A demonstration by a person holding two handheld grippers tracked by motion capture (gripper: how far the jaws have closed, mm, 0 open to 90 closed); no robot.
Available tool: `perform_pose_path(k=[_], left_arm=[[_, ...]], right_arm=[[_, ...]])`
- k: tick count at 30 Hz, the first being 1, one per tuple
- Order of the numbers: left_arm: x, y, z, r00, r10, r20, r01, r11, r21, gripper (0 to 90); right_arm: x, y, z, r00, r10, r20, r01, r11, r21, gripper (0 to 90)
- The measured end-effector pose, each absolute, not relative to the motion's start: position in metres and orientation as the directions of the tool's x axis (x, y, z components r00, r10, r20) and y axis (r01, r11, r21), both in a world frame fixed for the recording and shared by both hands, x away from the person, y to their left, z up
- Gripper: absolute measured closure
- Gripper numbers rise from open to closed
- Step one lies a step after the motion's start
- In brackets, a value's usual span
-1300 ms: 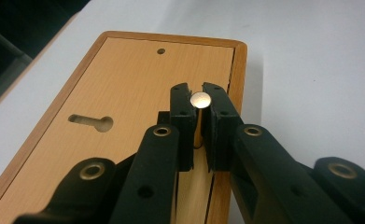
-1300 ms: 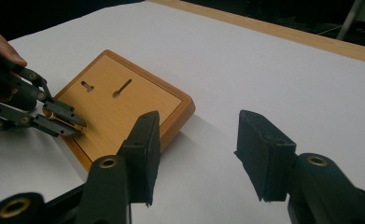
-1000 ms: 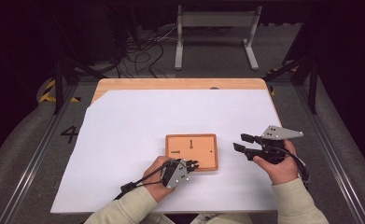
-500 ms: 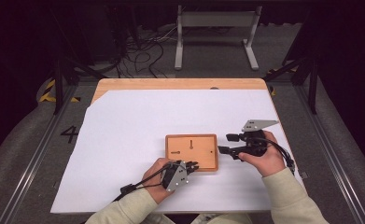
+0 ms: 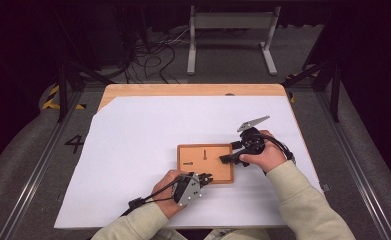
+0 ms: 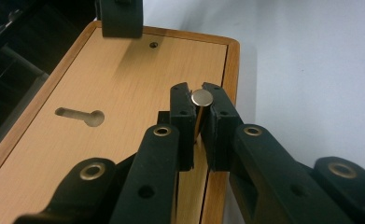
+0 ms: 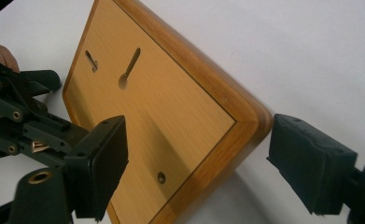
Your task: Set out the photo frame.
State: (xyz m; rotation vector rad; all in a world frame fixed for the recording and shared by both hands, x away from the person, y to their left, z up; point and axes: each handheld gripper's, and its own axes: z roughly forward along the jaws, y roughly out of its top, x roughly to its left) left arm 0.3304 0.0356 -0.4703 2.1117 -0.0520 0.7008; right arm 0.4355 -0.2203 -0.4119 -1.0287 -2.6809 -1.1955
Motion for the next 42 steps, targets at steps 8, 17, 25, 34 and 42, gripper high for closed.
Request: perform_pose_path(k=[8, 17, 25, 34, 42], left_arm=[[0.331, 0.036, -0.471, 0.844, 0.216, 0.491, -0.283, -0.599, 0.750, 83.6], [0.336, 0.041, -0.461, 0.931, 0.224, 0.288, -0.117, -0.565, 0.817, 68.6], [0.333, 0.071, -0.417, 0.969, 0.232, 0.088, 0.010, -0.392, 0.920, 57.9], [0.349, 0.142, -0.380, 0.896, 0.442, 0.043, 0.037, -0.172, 0.984, 57.5], [0.368, 0.172, -0.393, 0.816, 0.578, -0.004, 0.141, -0.191, 0.971, 58.1]], right_arm=[[0.449, -0.208, -0.429, -0.772, 0.488, 0.408, 0.629, 0.486, 0.607, 20.6], [0.450, -0.206, -0.430, -0.783, 0.457, 0.422, 0.619, 0.509, 0.598, 35.0], [0.438, -0.209, -0.415, -0.831, 0.423, 0.362, 0.552, 0.545, 0.631, 45.2], [0.405, -0.210, -0.396, -0.919, 0.334, 0.208, 0.385, 0.656, 0.649, 56.7], [0.386, -0.204, -0.387, -0.966, 0.229, 0.124, 0.255, 0.733, 0.631, 66.4]])
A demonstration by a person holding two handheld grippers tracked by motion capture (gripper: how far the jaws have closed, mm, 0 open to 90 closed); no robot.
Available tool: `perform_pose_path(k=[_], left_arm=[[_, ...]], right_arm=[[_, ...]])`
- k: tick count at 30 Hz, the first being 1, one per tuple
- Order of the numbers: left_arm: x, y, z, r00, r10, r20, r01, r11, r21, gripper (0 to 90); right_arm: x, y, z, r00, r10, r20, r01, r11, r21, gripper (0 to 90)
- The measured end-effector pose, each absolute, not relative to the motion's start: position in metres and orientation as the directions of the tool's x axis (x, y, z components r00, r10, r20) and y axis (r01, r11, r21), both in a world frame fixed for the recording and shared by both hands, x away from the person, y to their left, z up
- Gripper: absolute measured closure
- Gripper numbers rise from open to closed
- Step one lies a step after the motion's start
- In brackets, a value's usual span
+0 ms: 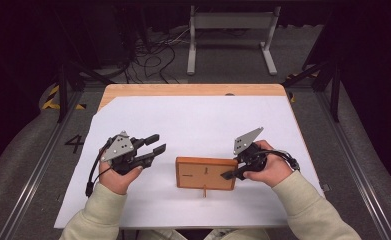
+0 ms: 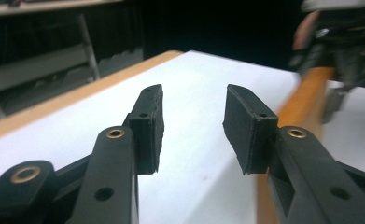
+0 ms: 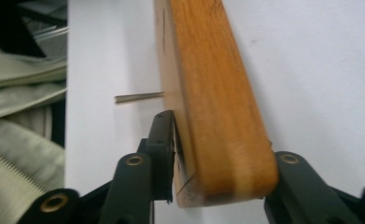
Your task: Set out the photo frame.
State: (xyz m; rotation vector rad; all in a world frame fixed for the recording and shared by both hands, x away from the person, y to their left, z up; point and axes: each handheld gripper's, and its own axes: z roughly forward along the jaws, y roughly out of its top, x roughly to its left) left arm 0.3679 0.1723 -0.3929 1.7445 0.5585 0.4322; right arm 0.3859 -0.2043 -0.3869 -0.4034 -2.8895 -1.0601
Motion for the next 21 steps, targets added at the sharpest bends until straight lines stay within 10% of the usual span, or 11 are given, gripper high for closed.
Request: perform_pose_path(k=[13, 21], left_arm=[[0.377, 0.178, -0.407, 0.793, 0.608, -0.045, 0.211, -0.205, 0.956, 62.2], [0.378, 0.177, -0.408, 0.795, 0.604, -0.059, 0.224, -0.202, 0.953, 63.4]], right_arm=[[0.371, -0.201, -0.377, -0.962, 0.235, 0.141, 0.267, 0.686, 0.677, 71.0], [0.365, -0.207, -0.354, -0.925, 0.378, -0.029, 0.214, 0.586, 0.782, 71.0]])
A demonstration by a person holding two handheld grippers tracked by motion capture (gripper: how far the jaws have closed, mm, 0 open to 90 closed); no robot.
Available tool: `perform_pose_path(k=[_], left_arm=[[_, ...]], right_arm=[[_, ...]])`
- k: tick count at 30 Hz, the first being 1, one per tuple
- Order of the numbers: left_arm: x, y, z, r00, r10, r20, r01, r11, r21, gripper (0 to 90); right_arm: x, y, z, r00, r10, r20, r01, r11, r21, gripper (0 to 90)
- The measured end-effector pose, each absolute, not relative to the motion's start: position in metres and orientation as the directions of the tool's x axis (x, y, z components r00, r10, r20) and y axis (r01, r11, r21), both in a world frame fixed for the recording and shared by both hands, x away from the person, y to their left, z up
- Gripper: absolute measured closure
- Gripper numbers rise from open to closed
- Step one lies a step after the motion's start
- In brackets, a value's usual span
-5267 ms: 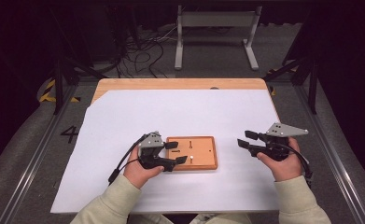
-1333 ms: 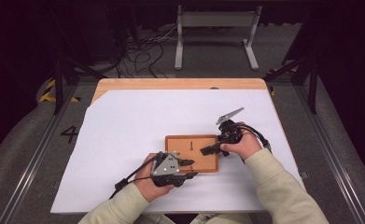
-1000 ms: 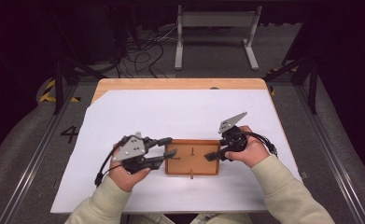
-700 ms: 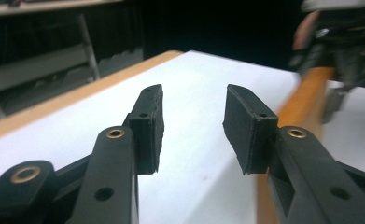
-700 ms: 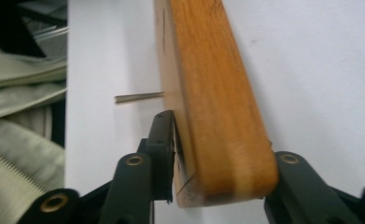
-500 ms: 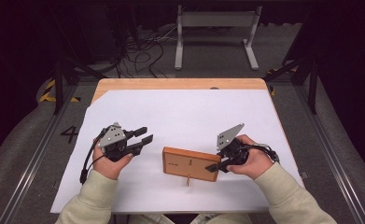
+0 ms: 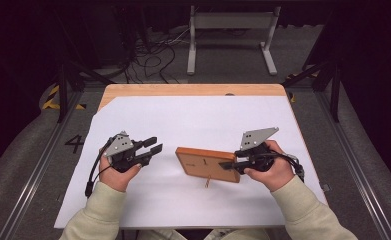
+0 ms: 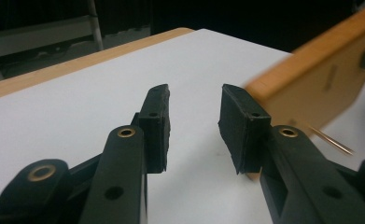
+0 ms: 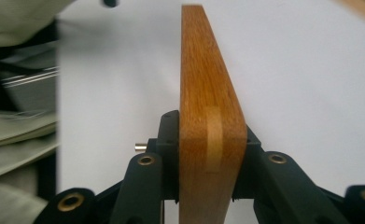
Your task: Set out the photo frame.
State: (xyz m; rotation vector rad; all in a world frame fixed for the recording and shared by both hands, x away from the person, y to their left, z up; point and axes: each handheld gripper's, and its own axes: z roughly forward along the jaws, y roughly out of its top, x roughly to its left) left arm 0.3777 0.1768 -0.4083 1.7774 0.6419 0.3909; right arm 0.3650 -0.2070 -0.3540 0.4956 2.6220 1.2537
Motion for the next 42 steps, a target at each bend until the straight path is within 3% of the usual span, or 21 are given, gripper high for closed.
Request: perform_pose_path(k=[3, 5, 10, 18, 21, 28, 32, 39, 42], left_arm=[[0.378, 0.176, -0.409, 0.796, 0.602, -0.064, 0.229, -0.202, 0.952, 64.0], [0.378, 0.175, -0.410, 0.797, 0.600, -0.064, 0.232, -0.208, 0.950, 64.2], [0.380, 0.172, -0.414, 0.801, 0.595, -0.071, 0.249, -0.222, 0.943, 63.9], [0.384, 0.171, -0.423, 0.800, 0.591, -0.100, 0.288, -0.232, 0.929, 59.1], [0.385, 0.173, -0.426, 0.794, 0.598, -0.108, 0.305, -0.240, 0.922, 57.5], [0.387, 0.179, -0.431, 0.778, 0.610, -0.149, 0.344, -0.215, 0.914, 51.9], [0.387, 0.181, -0.432, 0.777, 0.608, -0.164, 0.363, -0.219, 0.906, 49.6], [0.385, 0.187, -0.431, 0.767, 0.626, -0.142, 0.358, -0.234, 0.904, 46.5], [0.385, 0.188, -0.430, 0.765, 0.628, -0.146, 0.367, -0.238, 0.899, 46.5]], right_arm=[[0.366, -0.214, -0.354, -0.874, 0.467, -0.132, 0.172, 0.552, 0.816, 70.9], [0.369, -0.216, -0.359, -0.857, 0.477, -0.193, 0.139, 0.577, 0.805, 70.9], [0.369, -0.223, -0.369, -0.861, 0.462, -0.212, 0.120, 0.591, 0.797, 70.8], [0.349, -0.226, -0.391, -0.881, 0.400, -0.254, 0.112, 0.696, 0.709, 69.2], [0.345, -0.227, -0.395, -0.881, 0.404, -0.248, 0.120, 0.695, 0.709, 67.6], [0.338, -0.224, -0.396, -0.902, 0.394, -0.179, 0.146, 0.667, 0.731, 51.5], [0.331, -0.236, -0.390, -0.909, 0.409, -0.087, 0.198, 0.604, 0.772, 42.5], [0.327, -0.271, -0.387, -0.895, 0.445, 0.002, 0.286, 0.572, 0.769, 52.0], [0.326, -0.288, -0.390, -0.869, 0.494, -0.036, 0.308, 0.596, 0.741, 65.6]])
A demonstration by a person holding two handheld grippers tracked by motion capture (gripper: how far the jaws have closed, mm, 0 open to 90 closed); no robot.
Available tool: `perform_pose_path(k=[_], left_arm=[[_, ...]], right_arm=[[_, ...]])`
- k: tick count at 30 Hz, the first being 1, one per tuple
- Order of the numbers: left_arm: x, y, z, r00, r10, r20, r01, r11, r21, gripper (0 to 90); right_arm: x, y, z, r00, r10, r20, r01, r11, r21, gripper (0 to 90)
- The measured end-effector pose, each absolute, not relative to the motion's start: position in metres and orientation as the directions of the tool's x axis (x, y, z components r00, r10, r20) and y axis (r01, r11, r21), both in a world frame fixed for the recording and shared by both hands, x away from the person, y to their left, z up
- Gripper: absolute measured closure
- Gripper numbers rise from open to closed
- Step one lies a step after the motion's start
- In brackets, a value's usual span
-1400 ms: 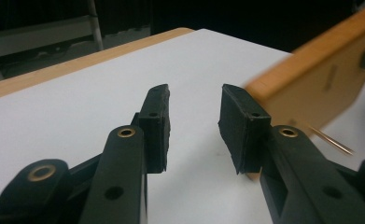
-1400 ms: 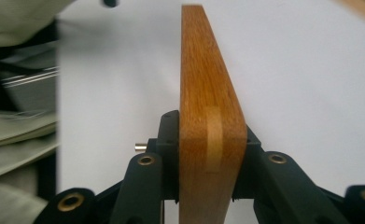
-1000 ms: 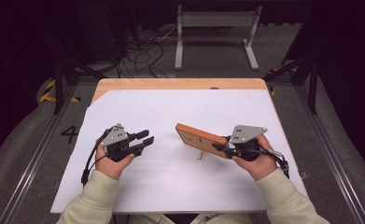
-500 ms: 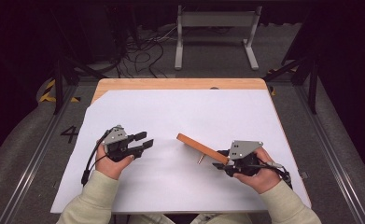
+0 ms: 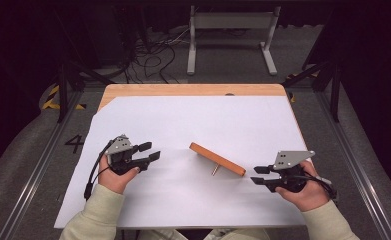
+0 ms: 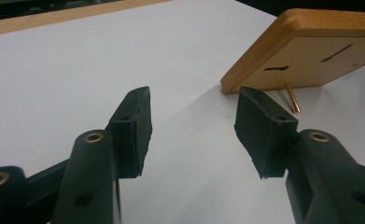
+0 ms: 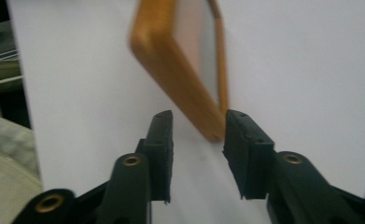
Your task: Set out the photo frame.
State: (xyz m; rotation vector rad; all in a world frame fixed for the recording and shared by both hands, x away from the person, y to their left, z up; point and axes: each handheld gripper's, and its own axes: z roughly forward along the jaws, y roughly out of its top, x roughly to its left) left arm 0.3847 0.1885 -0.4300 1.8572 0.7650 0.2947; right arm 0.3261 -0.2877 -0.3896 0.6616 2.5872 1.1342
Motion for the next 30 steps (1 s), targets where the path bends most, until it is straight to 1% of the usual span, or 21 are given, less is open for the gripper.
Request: perform_pose_path(k=[1, 2, 3, 5, 6, 11, 15, 18, 24, 25, 30], left_arm=[[0.385, 0.188, -0.430, 0.765, 0.628, -0.144, 0.367, -0.242, 0.898, 46.4], [0.385, 0.188, -0.430, 0.764, 0.628, -0.145, 0.370, -0.243, 0.897, 46.4], [0.385, 0.188, -0.430, 0.764, 0.628, -0.145, 0.370, -0.243, 0.897, 46.5], [0.385, 0.188, -0.431, 0.766, 0.630, -0.128, 0.361, -0.256, 0.897, 46.6], [0.385, 0.188, -0.431, 0.766, 0.629, -0.134, 0.367, -0.256, 0.894, 46.6], [0.385, 0.188, -0.431, 0.767, 0.628, -0.131, 0.370, -0.266, 0.890, 46.1], [0.385, 0.188, -0.431, 0.766, 0.629, -0.134, 0.372, -0.264, 0.890, 46.0], [0.385, 0.187, -0.431, 0.767, 0.627, -0.138, 0.379, -0.269, 0.886, 46.9], [0.384, 0.186, -0.431, 0.770, 0.623, -0.139, 0.377, -0.268, 0.886, 47.2], [0.384, 0.186, -0.431, 0.768, 0.625, -0.142, 0.381, -0.268, 0.885, 47.1], [0.385, 0.187, -0.431, 0.768, 0.626, -0.138, 0.380, -0.271, 0.884, 46.9]], right_arm=[[0.327, -0.292, -0.391, -0.850, 0.525, -0.045, 0.323, 0.587, 0.742, 70.6], [0.329, -0.295, -0.392, -0.818, 0.569, -0.083, 0.335, 0.588, 0.736, 79.4], [0.332, -0.296, -0.395, -0.800, 0.594, -0.085, 0.351, 0.578, 0.737, 83.6], [0.337, -0.294, -0.401, -0.788, 0.611, -0.069, 0.363, 0.553, 0.750, 88.3], [0.340, -0.290, -0.405, -0.790, 0.609, -0.066, 0.365, 0.554, 0.748, 89.7], [0.351, -0.273, -0.420, -0.800, 0.597, -0.062, 0.375, 0.577, 0.725, 90.0], [0.356, -0.265, -0.426, -0.804, 0.590, -0.081, 0.371, 0.602, 0.707, 90.0], [0.358, -0.265, -0.427, -0.804, 0.592, -0.050, 0.393, 0.593, 0.703, 90.0], [0.352, -0.261, -0.425, -0.822, 0.567, -0.052, 0.385, 0.621, 0.682, 90.0], [0.348, -0.257, -0.425, -0.836, 0.548, -0.033, 0.384, 0.628, 0.677, 90.0], [0.339, -0.249, -0.423, -0.862, 0.507, -0.016, 0.372, 0.654, 0.659, 90.0]])
